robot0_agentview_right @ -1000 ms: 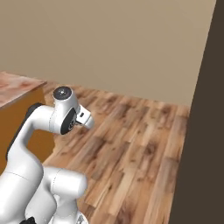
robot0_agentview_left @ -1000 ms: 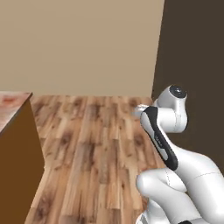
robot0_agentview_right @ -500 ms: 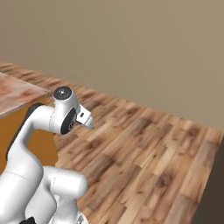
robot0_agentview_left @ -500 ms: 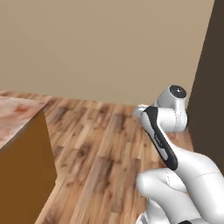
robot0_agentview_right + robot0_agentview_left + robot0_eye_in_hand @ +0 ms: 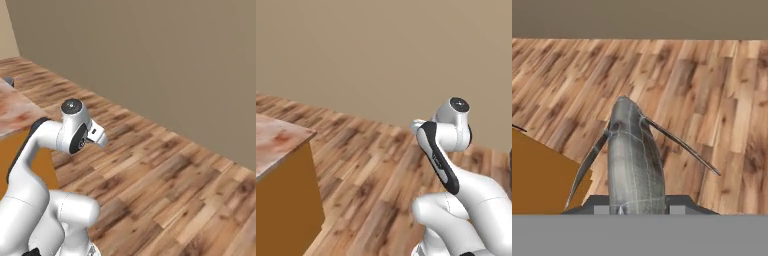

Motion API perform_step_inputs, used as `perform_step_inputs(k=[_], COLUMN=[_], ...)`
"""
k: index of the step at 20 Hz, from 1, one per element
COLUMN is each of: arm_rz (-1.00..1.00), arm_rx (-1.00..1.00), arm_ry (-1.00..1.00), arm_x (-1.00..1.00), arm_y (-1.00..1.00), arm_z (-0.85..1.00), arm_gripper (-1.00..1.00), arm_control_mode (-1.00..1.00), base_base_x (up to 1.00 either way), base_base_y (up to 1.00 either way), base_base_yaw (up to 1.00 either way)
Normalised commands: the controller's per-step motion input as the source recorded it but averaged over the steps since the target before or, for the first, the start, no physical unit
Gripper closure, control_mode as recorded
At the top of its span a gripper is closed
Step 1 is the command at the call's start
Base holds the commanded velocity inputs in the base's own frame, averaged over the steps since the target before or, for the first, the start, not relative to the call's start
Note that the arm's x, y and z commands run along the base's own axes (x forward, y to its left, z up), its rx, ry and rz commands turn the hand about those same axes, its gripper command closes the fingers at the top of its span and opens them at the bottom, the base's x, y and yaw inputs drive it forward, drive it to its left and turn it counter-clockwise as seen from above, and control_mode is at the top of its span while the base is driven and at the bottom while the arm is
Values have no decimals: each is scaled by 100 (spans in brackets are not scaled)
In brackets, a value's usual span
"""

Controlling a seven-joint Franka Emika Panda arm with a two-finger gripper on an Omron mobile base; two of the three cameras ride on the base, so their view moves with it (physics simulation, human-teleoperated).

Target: Take the fish from the fridge and place it on the digital scale on the counter by the fridge. Wait a few seconds for a reading, then move it to the plate on the dining counter.

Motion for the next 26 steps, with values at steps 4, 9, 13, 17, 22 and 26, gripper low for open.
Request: perform_step_inputs(k=[4, 9, 13, 17, 22, 26], arm_rz=[0, 0, 0, 0, 0, 0], arm_rx=[0, 0, 0, 0, 0, 0], arm_ry=[0, 0, 0, 0, 0, 0], arm_x=[0, 0, 0, 0, 0, 0], arm_y=[0, 0, 0, 0, 0, 0], arm_z=[0, 0, 0, 0, 0, 0], arm_gripper=[100, 100, 100, 100, 100, 100], arm_control_mode=[100, 100, 100, 100, 100, 100], base_base_x=[100, 100, 100, 100, 100, 100], base_base_y=[-40, -39, -37, -35, -36, -46], base_base_yaw=[40, 41, 43, 45, 46, 46])
